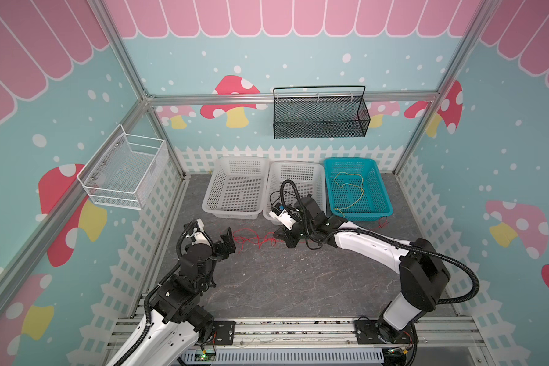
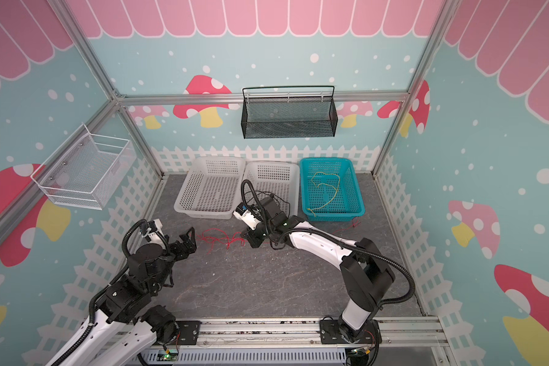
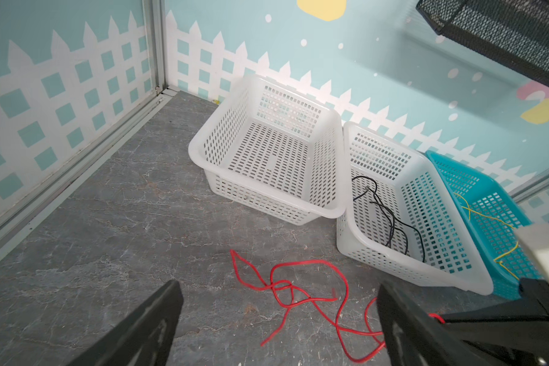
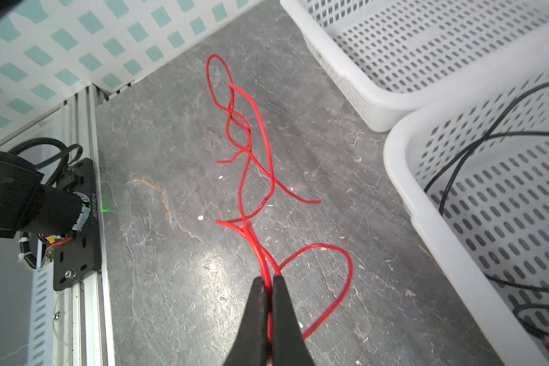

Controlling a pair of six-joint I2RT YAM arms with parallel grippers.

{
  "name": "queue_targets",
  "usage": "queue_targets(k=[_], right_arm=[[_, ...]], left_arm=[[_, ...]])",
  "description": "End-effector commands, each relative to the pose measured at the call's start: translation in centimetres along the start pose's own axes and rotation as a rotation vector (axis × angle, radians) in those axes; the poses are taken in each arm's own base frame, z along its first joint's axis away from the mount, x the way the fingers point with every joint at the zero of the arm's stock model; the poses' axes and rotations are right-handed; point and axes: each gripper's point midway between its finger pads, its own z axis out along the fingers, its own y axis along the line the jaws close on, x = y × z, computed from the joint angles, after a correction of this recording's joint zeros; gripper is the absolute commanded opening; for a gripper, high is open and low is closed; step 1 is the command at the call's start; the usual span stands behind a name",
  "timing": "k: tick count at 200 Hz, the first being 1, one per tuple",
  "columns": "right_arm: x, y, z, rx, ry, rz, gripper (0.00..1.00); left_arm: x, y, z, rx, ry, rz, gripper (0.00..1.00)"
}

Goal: Untangle and sort cables by color
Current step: Untie the cable.

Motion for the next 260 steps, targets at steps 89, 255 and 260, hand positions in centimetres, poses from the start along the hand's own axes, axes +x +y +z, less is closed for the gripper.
queue_targets(k=[89,255,260], right_arm=[[-2.0,3.1,-1.6,-0.128,-0.095,-0.072,0.00],[-3.2,5.9,-3.9,-0.236,-0.153,-0.164,0.00],[-3.2,5.8,-3.9,-0.236,-0.153,-0.163,0.00]], left_arm=[[5.3,-11.4,0.0,0.504,0.116,0.265,0.83],[8.1,-13.1,1.9,0.537,0.186,0.366,0.34],[7.9,-13.2,1.9,0.540,0.180,0.366,0.29]])
